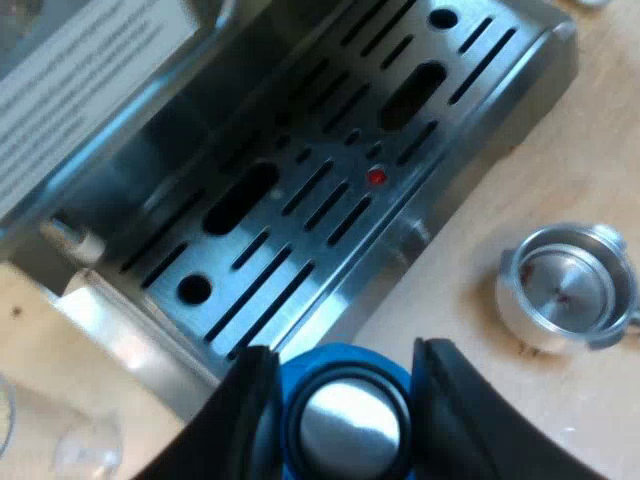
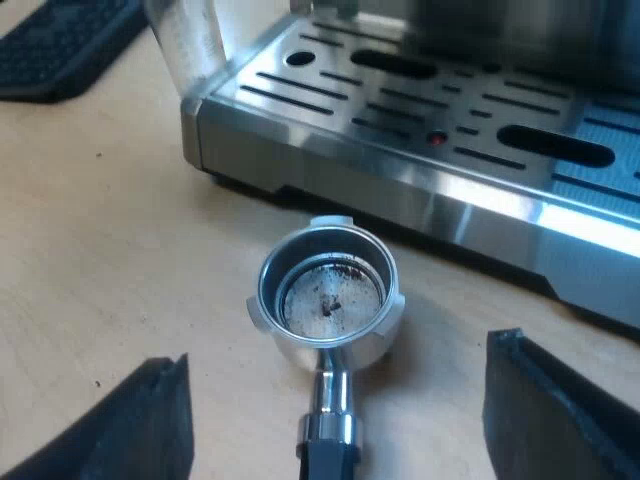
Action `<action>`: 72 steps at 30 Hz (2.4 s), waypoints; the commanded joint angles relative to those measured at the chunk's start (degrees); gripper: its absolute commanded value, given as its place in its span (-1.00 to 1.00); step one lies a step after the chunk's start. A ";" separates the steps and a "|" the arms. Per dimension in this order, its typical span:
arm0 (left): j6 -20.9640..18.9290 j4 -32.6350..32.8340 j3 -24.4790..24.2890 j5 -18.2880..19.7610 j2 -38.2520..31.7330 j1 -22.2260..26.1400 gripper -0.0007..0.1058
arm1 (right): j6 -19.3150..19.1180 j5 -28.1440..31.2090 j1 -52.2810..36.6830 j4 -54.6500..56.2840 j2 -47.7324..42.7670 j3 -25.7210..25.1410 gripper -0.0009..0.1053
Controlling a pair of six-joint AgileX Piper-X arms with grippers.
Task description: Grind coffee beans and then tamp
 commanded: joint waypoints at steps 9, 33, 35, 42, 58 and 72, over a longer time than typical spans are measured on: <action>-0.81 -0.80 8.24 0.32 -0.61 0.56 -0.98 | -3.71 -7.88 0.13 -6.41 -0.20 -0.30 0.18; -0.80 -23.88 24.63 1.19 2.80 0.56 -0.98 | -7.54 -10.23 0.13 -9.27 -0.20 -0.30 0.18; -1.11 -25.74 24.63 0.56 4.15 0.56 -0.98 | -7.54 -10.23 0.13 -9.27 -0.20 -0.30 0.18; -1.69 -29.19 24.63 0.35 7.70 0.56 -0.98 | -7.54 -10.23 0.13 -8.72 -0.20 -0.30 0.18; -1.69 -32.26 24.96 0.35 11.12 0.56 -0.98 | -7.54 -10.23 0.13 -8.43 -0.20 -0.30 0.18; -1.69 -32.26 24.96 0.35 11.12 0.56 0.13 | -7.54 -10.23 0.13 -8.43 -0.20 -0.30 0.18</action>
